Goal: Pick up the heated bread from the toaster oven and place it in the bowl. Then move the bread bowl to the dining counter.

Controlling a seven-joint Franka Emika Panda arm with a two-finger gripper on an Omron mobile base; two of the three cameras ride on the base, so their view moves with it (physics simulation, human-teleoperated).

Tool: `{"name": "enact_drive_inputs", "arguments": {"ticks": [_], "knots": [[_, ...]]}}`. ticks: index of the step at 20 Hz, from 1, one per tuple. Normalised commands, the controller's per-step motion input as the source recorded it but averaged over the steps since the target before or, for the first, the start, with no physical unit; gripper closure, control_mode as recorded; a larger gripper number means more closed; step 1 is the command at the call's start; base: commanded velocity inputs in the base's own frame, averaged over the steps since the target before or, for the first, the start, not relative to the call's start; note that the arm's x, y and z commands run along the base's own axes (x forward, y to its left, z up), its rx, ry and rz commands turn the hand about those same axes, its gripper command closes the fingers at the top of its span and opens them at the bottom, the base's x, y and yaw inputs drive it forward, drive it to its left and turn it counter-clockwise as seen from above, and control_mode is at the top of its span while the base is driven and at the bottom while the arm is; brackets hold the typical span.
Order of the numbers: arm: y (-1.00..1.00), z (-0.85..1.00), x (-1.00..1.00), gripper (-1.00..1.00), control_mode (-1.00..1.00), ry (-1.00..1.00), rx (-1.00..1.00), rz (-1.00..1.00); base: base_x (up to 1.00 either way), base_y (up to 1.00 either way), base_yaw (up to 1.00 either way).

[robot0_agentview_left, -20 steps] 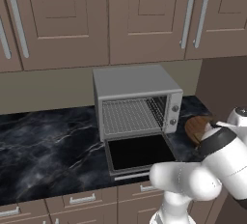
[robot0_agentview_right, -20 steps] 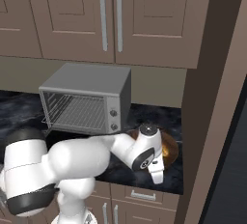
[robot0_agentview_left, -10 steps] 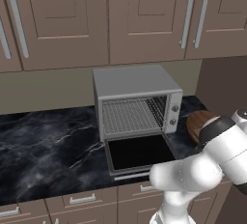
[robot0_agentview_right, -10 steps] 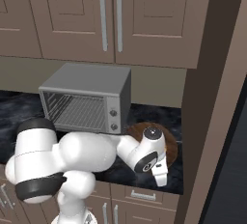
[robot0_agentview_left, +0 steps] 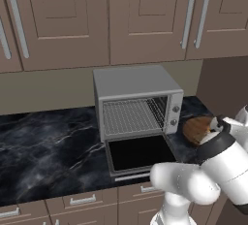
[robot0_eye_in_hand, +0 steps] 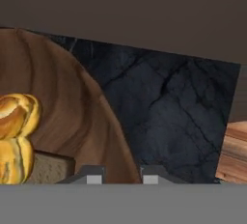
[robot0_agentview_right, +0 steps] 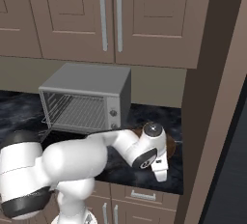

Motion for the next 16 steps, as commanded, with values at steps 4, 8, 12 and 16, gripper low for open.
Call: {"name": "enact_drive_inputs", "arguments": {"ticks": [4,8,12,16], "knots": [[0.1,0.66,-0.21,1.0,-1.0,-0.09,0.0,-0.08,0.0,0.0,0.0],[0.17,0.79,-0.5,1.0,-1.0,-0.01,0.0,-0.07,0.0,0.0,0.0],[0.2,0.93,-0.58,1.0,-1.0,-0.03,0.0,-0.1,0.0,0.0,0.0],[0.27,1.0,-0.57,1.0,-1.0,-0.14,-0.01,-0.11,0.0,0.0,0.0]]}}
